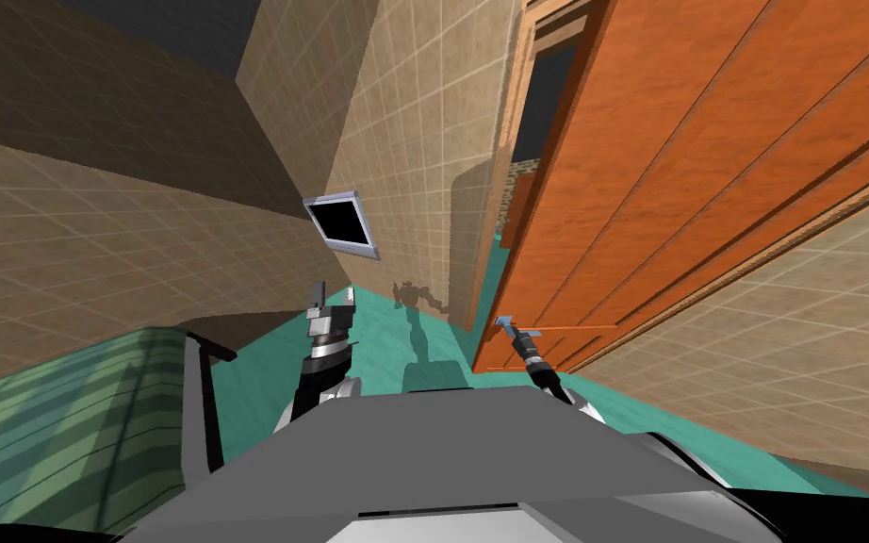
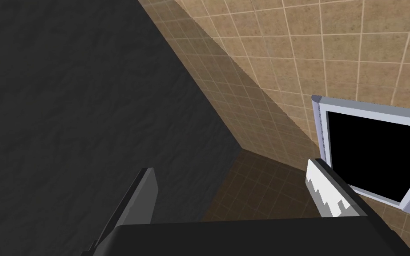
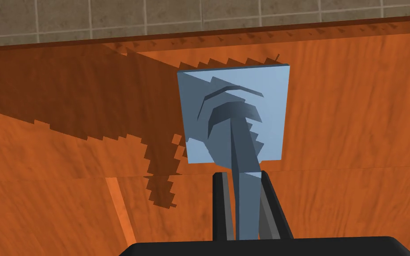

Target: Pull the door open

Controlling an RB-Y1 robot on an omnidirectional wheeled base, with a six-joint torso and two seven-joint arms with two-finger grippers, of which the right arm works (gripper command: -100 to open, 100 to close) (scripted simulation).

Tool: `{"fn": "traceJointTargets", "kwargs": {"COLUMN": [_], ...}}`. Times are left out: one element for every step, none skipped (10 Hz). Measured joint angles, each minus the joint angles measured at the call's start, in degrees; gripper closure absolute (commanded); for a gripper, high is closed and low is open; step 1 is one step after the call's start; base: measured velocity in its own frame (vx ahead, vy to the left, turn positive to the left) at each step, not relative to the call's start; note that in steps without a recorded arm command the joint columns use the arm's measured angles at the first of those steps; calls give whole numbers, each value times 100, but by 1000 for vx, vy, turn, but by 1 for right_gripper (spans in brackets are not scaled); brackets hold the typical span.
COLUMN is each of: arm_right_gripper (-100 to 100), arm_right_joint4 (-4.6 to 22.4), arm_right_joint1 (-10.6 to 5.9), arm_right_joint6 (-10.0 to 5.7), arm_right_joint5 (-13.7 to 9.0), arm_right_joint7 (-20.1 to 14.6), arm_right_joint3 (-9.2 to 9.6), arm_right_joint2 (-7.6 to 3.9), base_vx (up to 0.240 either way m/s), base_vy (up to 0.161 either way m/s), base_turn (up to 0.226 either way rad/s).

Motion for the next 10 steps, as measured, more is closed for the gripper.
{"fn": "traceJointTargets", "kwargs": {"arm_right_gripper": [100, 100, 100, 100, 100, 100, 100, 100, 100, 100], "arm_right_joint4": [42, -43, -51, 74, 116, 124, 179, 185, 153, 129], "arm_right_joint1": [-43, -9, -20, -107, -137, -138, -180, -212, -221, -219], "arm_right_joint6": [-3, 47, 71, 35, 31, 46, 35, 31, 45, 67], "arm_right_joint5": [14, 32, 51, 70, 90, 111, 131, 144, 155, 167], "arm_right_joint7": [0, 6, 6, 10, 16, 17, 17, 19, 20, 22], "arm_right_joint3": [-18, -31, -42, -66, -82, -92, -98, -110, -120, -122], "arm_right_joint2": [0, 13, 21, 28, 41, 50, 67, 75, 80, 92], "base_vx": [-239, -253, -307, -263, -184, -179, -226, -227, -202, -85], "base_vy": [-104, -101, -119, -109, -77, -103, -97, -74, -75, -31], "base_turn": [188, 200, 274, 234, 185, 147, 161, 117, 90, 29]}}
